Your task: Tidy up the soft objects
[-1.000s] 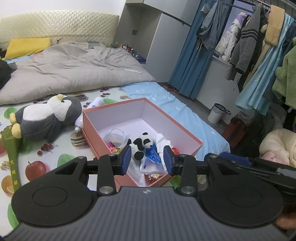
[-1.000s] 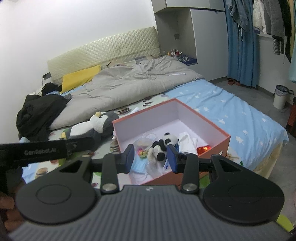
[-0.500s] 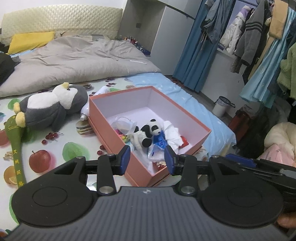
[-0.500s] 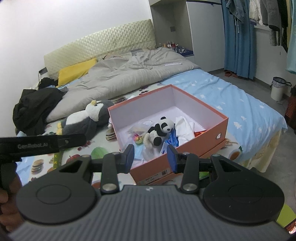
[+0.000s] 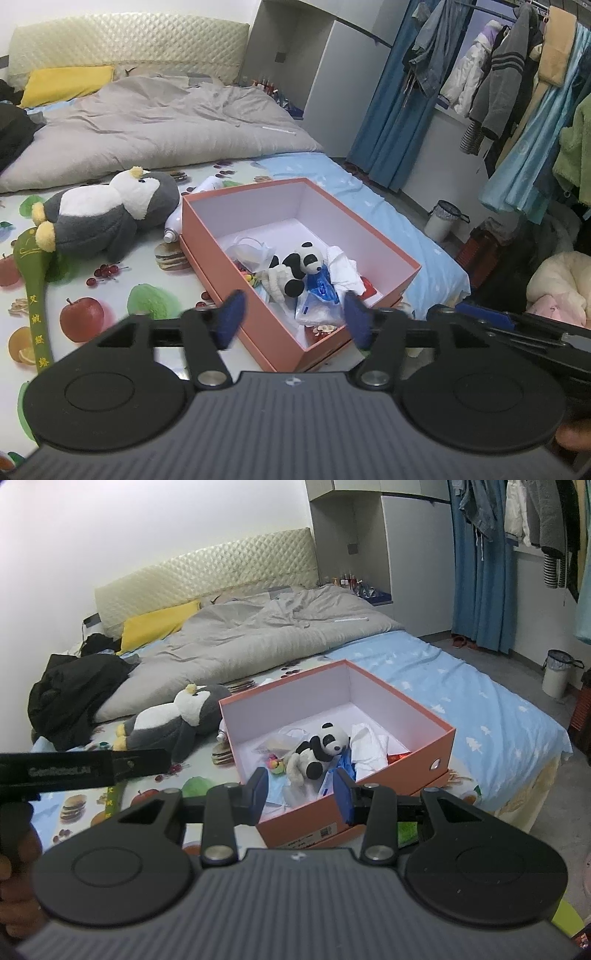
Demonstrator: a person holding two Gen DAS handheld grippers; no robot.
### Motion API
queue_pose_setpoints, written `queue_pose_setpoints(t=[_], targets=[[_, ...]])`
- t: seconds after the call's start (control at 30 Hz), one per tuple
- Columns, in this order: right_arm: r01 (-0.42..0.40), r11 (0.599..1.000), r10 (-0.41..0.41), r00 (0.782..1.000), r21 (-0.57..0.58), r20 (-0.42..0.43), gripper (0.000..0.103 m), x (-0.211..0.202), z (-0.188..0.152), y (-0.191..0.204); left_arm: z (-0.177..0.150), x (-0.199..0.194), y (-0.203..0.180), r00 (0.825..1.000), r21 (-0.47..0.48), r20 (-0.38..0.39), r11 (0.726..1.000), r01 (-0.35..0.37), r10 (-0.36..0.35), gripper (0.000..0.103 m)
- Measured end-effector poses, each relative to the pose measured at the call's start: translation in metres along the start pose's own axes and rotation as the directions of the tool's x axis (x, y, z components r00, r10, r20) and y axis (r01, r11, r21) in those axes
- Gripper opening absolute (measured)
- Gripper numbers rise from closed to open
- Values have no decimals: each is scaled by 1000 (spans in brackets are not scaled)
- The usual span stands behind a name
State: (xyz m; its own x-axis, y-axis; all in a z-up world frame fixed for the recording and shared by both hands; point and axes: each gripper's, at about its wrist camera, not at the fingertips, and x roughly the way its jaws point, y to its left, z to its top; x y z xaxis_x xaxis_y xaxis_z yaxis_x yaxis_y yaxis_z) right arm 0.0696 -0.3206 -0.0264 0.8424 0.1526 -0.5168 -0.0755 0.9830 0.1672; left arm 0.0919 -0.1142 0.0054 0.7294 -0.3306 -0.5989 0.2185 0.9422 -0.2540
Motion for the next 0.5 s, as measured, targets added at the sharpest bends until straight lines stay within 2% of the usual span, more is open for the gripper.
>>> queue_pose_setpoints(t=[0.03, 0.07, 0.1, 0.17, 0.2, 0.5], targets=[[-3, 1000, 3, 1000, 2, 2, 44, -1, 1, -1, 0, -1, 1, 1000, 1, 2, 1000, -4, 4, 79], [-4, 1000, 4, 1000, 3, 3, 57, -1, 2, -1, 1, -2, 1, 1000, 1, 7, 1000, -9, 9, 85], [-4, 1000, 4, 1000, 5, 6, 78, -2, 3, -2, 2, -3, 2, 1000, 1, 13, 1000, -8, 8, 88], [3, 1000, -3, 1000, 12, 16, 94, -2, 3, -4, 5, -5, 5, 1000, -8, 20, 1000, 0, 0, 97], [10, 1000, -10, 1000, 15, 20, 98, -1, 3, -5, 6, -5, 5, 1000, -9, 19, 1000, -1, 1, 98], [22, 999, -22, 1000, 39, 19, 98, 0, 1, -13, 9, -6, 2, 999, 14, 18, 999, -40, 40, 102]])
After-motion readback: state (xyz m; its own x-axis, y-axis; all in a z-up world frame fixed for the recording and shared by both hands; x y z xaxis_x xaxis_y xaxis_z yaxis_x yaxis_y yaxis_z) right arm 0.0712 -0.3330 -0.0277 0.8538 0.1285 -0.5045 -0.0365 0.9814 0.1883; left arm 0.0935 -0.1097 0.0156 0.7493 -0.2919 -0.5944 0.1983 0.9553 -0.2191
